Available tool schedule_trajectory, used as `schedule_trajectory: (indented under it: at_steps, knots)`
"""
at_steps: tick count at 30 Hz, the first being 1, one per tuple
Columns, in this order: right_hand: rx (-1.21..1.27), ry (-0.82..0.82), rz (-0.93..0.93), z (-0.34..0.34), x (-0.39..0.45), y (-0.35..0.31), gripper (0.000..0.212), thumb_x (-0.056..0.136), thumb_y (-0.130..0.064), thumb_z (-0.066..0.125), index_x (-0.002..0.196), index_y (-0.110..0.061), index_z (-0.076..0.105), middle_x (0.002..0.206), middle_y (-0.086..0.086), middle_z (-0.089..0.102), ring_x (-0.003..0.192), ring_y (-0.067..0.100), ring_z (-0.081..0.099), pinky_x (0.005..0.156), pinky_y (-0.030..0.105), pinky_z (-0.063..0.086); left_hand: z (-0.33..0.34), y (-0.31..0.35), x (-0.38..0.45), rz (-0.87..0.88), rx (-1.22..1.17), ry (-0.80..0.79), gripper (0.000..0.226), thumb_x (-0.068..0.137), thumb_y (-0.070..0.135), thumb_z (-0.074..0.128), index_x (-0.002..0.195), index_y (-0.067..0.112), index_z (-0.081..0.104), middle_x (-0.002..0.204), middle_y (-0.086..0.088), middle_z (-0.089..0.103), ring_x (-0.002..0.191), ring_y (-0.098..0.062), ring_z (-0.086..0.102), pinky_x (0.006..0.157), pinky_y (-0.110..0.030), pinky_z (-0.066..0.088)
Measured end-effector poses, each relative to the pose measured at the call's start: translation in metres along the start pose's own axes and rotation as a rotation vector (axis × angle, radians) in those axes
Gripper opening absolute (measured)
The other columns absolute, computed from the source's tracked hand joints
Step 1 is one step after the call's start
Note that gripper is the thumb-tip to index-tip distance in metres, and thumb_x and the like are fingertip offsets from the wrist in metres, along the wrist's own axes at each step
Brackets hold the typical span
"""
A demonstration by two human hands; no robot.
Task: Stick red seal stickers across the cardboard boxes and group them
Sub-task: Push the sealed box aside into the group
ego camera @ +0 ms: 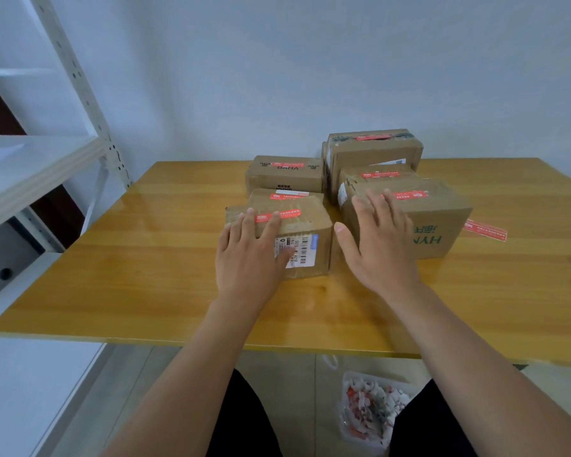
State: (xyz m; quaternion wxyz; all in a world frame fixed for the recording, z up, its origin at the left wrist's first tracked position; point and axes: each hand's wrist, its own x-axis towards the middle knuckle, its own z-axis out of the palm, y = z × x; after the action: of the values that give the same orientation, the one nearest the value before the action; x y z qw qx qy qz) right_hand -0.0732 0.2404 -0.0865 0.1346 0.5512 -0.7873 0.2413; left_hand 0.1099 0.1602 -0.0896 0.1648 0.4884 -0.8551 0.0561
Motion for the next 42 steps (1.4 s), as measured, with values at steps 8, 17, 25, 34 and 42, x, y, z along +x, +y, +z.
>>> schedule_trajectory:
  at_steps: [8,17,25,34,42]
  knots:
    - [0.033,-0.057,-0.071,0.022,0.045,-0.052,0.050,0.099,-0.047,0.034,0.132,-0.014,0.054,0.123,0.005,0.063,0.113,0.023,0.059,0.108,0.045,0.028,-0.011,-0.012,0.053,-0.077,-0.031,-0.169,0.065,0.079,0.069,0.055,0.132,0.036,0.034,0.155,-0.010,0.031,0.147,-0.037,0.017,0.113,-0.069,0.010]
    - [0.042,-0.365,-0.014,0.032,0.114,-0.066,0.049,0.097,-0.045,0.040,0.130,-0.010,0.046,0.120,0.014,0.050,0.079,0.024,0.051,0.067,0.033,0.041,-0.002,-0.028,0.119,-0.107,-0.043,-0.414,0.104,0.069,0.063,0.069,0.150,0.039,0.009,0.157,-0.001,0.014,0.142,-0.030,0.010,0.101,-0.051,0.038]
    - [0.273,-0.635,0.186,0.004,0.177,-0.066,0.083,0.092,-0.063,0.042,0.153,-0.017,0.010,0.145,0.011,0.037,0.122,0.029,0.049,0.086,0.044,0.049,-0.058,-0.027,0.165,-0.070,-0.049,-0.519,0.112,0.062,0.057,0.076,0.151,0.032,0.012,0.147,0.003,0.027,0.136,-0.026,0.018,0.107,-0.046,0.034]
    - [0.352,-0.740,0.432,-0.033,0.241,-0.091,0.098,0.075,-0.083,0.047,0.138,-0.010,0.028,0.134,0.012,0.041,0.112,0.032,0.053,0.085,0.048,0.052,-0.122,-0.034,0.218,0.015,-0.005,-0.467,0.107,0.063,0.049,0.076,0.150,0.023,0.019,0.149,0.002,0.029,0.142,-0.028,0.017,0.119,-0.048,0.015]
    - [0.550,-0.756,0.450,0.011,0.282,-0.158,0.073,0.092,-0.057,0.052,0.145,-0.013,0.029,0.141,0.012,0.037,0.120,0.031,0.048,0.095,0.040,0.044,-0.119,-0.118,0.254,-0.051,0.040,-0.534,0.107,0.069,0.049,0.077,0.150,0.024,0.013,0.153,0.002,0.020,0.148,-0.030,0.006,0.119,-0.057,0.009]
